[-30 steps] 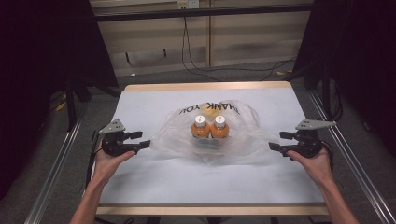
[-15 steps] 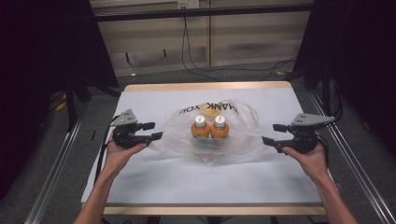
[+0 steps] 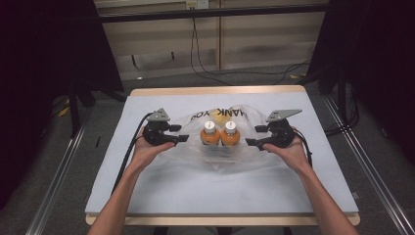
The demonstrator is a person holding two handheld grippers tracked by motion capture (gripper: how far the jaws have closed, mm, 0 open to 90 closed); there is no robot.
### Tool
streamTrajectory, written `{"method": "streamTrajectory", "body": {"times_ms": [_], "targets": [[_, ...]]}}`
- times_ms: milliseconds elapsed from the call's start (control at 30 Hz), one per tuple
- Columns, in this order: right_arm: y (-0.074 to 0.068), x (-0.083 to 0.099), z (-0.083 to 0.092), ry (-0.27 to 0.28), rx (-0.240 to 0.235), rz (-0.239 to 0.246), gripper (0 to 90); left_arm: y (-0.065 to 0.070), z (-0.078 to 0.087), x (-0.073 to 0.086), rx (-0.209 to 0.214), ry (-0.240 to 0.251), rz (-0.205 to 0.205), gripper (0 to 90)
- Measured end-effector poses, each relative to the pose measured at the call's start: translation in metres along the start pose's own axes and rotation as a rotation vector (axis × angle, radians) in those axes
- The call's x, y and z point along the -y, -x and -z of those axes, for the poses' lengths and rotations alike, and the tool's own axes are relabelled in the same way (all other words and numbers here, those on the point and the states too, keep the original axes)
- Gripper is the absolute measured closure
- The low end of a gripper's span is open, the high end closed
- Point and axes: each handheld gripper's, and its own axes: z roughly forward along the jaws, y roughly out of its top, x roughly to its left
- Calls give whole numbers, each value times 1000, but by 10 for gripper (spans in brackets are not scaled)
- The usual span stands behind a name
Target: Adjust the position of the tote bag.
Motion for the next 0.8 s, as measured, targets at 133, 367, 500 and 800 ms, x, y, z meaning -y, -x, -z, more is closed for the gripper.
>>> {"method": "streamTrajectory", "body": {"times_ms": [133, 367, 500, 800], "targets": [[8, 3, -8, 14, 2, -18, 716, -6, -10, 5, 35, 5, 13, 781], [27, 4, -17, 31, -13, -82, 900, -15, -25, 9, 17, -69, 35, 899], [35, 5, -31, -6, 11, -91, 887, -22, -37, 17, 2, -129, 55, 898], [45, 25, -52, -104, 41, -106, 886, -21, -40, 30, -22, -171, 32, 895]]}}
